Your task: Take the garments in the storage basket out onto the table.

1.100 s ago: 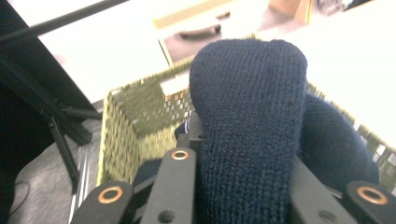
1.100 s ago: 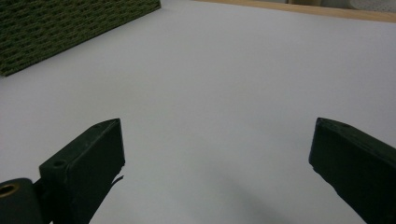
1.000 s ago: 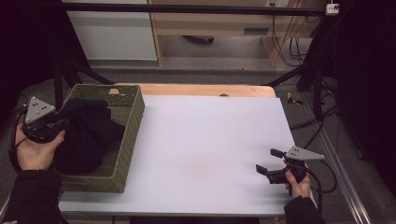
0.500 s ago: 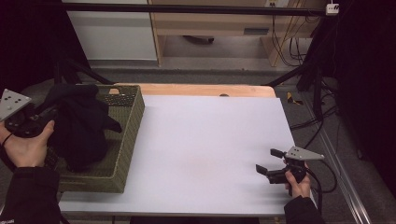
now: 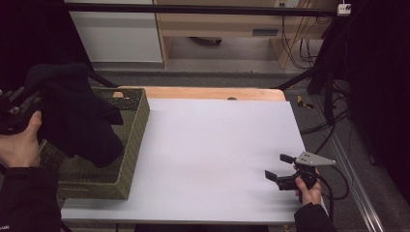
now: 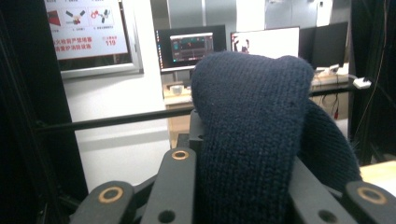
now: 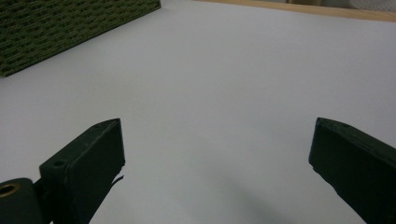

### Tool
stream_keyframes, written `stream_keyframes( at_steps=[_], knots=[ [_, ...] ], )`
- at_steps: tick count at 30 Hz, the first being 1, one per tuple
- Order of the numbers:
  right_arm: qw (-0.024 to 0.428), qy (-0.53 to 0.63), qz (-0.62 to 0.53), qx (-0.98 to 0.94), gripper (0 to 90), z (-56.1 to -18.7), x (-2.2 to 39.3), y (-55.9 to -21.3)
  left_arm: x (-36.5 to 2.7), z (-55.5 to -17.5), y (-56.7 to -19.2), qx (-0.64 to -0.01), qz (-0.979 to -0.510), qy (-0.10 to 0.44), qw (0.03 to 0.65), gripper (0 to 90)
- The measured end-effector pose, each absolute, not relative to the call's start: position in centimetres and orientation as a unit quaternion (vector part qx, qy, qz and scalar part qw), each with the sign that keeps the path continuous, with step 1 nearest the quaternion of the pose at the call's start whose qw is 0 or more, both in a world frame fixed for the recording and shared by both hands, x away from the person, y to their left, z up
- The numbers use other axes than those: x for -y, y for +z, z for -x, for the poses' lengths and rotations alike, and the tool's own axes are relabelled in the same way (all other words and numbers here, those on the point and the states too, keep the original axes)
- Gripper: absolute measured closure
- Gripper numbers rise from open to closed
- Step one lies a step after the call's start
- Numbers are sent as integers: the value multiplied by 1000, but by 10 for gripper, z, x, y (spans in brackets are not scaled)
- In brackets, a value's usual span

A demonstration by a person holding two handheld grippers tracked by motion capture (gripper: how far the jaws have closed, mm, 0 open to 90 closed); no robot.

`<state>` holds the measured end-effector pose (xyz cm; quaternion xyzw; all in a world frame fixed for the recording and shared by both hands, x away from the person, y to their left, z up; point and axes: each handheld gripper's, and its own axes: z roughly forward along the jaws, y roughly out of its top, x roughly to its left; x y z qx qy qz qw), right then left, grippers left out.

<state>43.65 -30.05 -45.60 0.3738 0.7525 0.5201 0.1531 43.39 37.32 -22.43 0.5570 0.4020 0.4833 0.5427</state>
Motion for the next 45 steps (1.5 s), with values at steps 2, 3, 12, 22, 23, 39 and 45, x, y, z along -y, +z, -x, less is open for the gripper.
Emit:
stream_keyframes(
  at_steps=[2,3,12,22,23,39,45],
  knots=[
    [153,520,-374,-753,38,-437,300,-456,-370,-433,-220,-396,-555,485,548,797],
    [153,520,-374,-753,38,-437,300,-456,-369,-433,-218,-394,-553,486,551,797],
    [152,521,-374,-753,39,-437,300,-457,-353,-427,-192,-367,-537,498,573,800],
    [152,520,-374,-752,39,-437,300,-457,-338,-431,-182,-357,-538,479,595,807],
    [153,521,-373,-752,39,-437,300,-456,-335,-431,-180,-355,-538,481,595,807],
    [153,521,-372,-753,39,-437,300,-456,-295,-433,-155,-323,-539,473,618,807],
    [153,522,-371,-753,41,-437,300,-456,-271,-434,-146,-306,-545,467,625,807]
  ],
)
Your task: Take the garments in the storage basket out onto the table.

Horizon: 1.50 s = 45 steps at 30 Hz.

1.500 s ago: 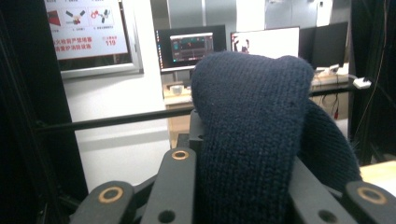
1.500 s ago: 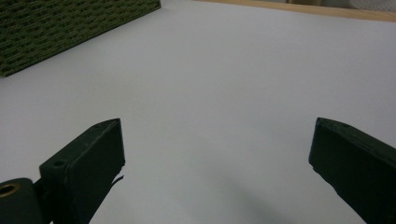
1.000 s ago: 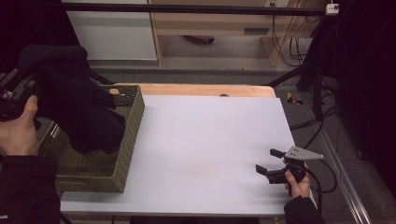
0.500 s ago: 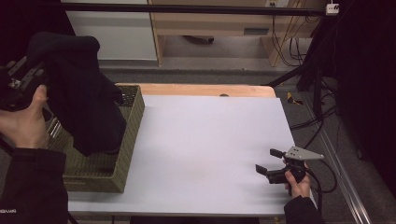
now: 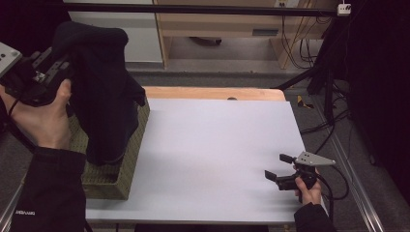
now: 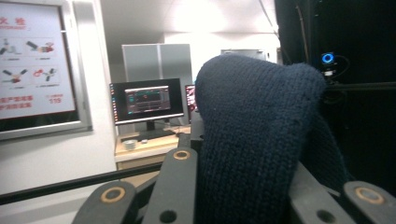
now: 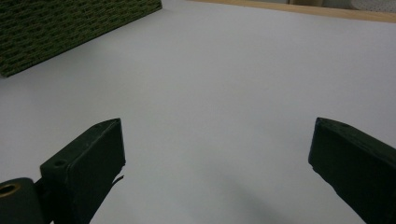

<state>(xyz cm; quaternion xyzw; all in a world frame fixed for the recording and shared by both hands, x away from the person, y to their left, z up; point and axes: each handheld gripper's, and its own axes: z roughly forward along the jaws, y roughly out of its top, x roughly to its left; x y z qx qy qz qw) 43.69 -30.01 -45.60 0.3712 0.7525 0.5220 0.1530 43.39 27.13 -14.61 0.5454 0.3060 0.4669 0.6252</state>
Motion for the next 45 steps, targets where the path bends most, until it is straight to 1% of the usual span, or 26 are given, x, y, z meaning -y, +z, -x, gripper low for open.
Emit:
stream_keyframes(
  at_steps=[10,27,45],
  knots=[
    [152,524,-371,-752,41,-437,300,-456,-238,-437,-138,-286,-557,456,633,807],
    [152,525,-370,-752,41,-437,299,-456,-177,-444,-131,-256,-578,422,650,806],
    [151,527,-370,-750,42,-437,300,-455,-110,-459,-137,-230,-602,384,661,806]
  ],
)
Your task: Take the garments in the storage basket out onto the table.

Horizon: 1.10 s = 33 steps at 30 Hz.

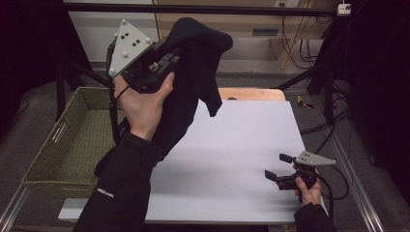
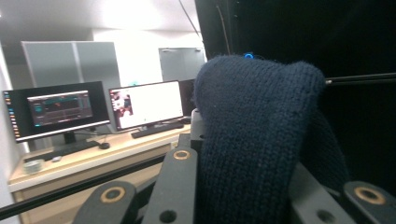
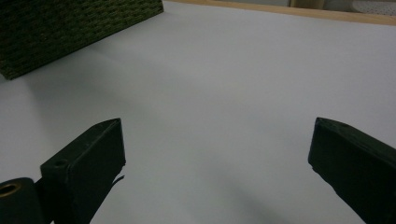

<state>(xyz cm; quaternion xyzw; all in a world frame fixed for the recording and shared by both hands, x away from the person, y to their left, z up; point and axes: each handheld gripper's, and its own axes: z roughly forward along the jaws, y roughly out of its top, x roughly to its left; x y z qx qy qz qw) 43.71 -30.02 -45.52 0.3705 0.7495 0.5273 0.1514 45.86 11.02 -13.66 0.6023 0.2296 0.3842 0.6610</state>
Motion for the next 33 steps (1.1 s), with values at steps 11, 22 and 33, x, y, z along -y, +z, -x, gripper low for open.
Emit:
stream_keyframes(
  at_steps=[11,22,33],
  knots=[
    [152,529,-370,-749,42,-437,301,-454,-64,-464,-130,-203,-614,363,671,806],
    [151,531,-369,-747,43,-437,301,-455,-26,-458,-114,-172,-609,340,696,806],
    [150,534,-368,-746,41,-435,302,-453,-20,-472,-134,-178,-632,342,672,805]
  ],
)
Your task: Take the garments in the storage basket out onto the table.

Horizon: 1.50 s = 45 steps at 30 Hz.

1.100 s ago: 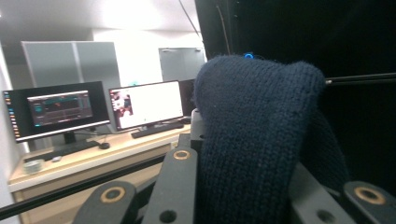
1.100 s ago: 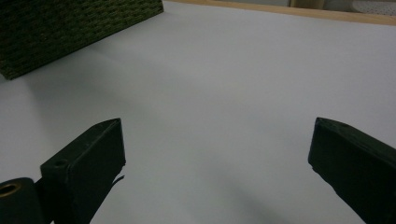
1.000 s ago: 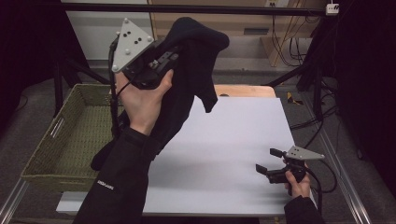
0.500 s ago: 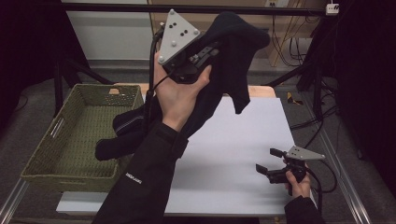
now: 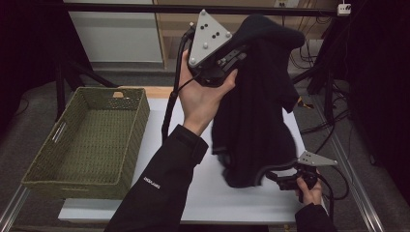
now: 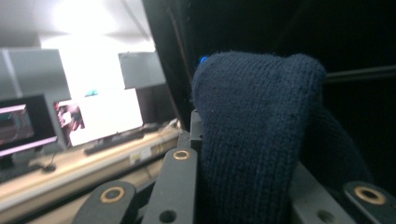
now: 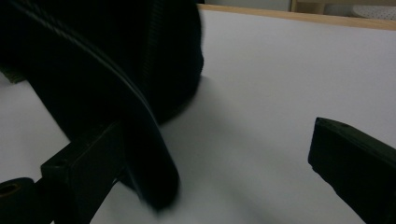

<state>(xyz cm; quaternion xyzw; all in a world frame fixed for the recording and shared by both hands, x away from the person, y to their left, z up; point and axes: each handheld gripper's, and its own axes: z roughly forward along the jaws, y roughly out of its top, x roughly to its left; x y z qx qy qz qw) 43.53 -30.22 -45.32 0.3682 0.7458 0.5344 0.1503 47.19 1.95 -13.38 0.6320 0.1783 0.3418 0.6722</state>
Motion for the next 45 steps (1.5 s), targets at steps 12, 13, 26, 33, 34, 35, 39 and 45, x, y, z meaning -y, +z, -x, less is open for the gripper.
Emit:
stream_keyframes(
  at_steps=[12,13,26,33,34,35,39,45],
  knots=[
    [153,532,-369,-746,42,-435,302,-453,-51,-492,-173,-210,-653,344,642,805],
    [153,531,-371,-746,42,-435,302,-453,-55,-493,-177,-211,-657,344,637,805],
    [151,527,-372,-749,42,-436,301,-454,-100,-513,-256,-275,-697,321,579,802],
    [152,527,-372,-749,41,-436,300,-455,-103,-522,-310,-307,-720,283,554,800],
    [153,527,-371,-749,41,-436,300,-455,-104,-523,-318,-311,-722,278,551,800],
    [153,527,-371,-749,41,-436,300,-455,-104,-523,-325,-315,-724,272,551,799],
    [154,526,-370,-750,41,-436,300,-455,-105,-525,-349,-326,-727,253,550,796],
    [153,526,-371,-750,41,-436,300,-455,-102,-526,-376,-329,-751,236,522,788]
  ],
)
